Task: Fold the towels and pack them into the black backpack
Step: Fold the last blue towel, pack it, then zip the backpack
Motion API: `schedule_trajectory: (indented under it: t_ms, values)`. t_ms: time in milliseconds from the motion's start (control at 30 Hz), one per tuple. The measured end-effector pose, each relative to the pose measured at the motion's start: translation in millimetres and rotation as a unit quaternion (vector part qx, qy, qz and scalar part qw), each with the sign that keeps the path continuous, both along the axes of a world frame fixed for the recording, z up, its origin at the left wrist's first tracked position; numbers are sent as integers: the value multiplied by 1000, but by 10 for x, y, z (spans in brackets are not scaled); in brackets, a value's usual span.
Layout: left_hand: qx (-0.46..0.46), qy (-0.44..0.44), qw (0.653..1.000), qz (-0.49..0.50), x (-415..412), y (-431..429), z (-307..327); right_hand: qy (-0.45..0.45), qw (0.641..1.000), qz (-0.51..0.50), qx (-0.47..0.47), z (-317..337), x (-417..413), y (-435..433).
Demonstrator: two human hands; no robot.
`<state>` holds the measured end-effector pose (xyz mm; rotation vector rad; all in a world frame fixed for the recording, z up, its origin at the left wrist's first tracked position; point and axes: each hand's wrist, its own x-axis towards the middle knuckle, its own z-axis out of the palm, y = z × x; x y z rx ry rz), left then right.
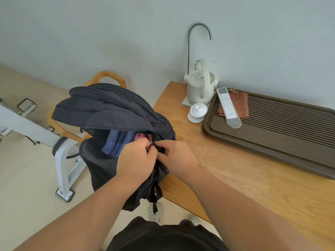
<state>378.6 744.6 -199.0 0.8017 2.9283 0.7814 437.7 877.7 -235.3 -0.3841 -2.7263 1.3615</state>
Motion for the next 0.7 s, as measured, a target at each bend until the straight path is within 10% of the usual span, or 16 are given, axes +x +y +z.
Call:
schedule_trajectory:
  t_ms: [367,700]
  values:
    - [70,-80,993,52,-79,-42,24,22,979,36,199,-166,-148,-48]
    - [49,64,996,-45,153,283,434,-32,981,-75,175,-71,141,525]
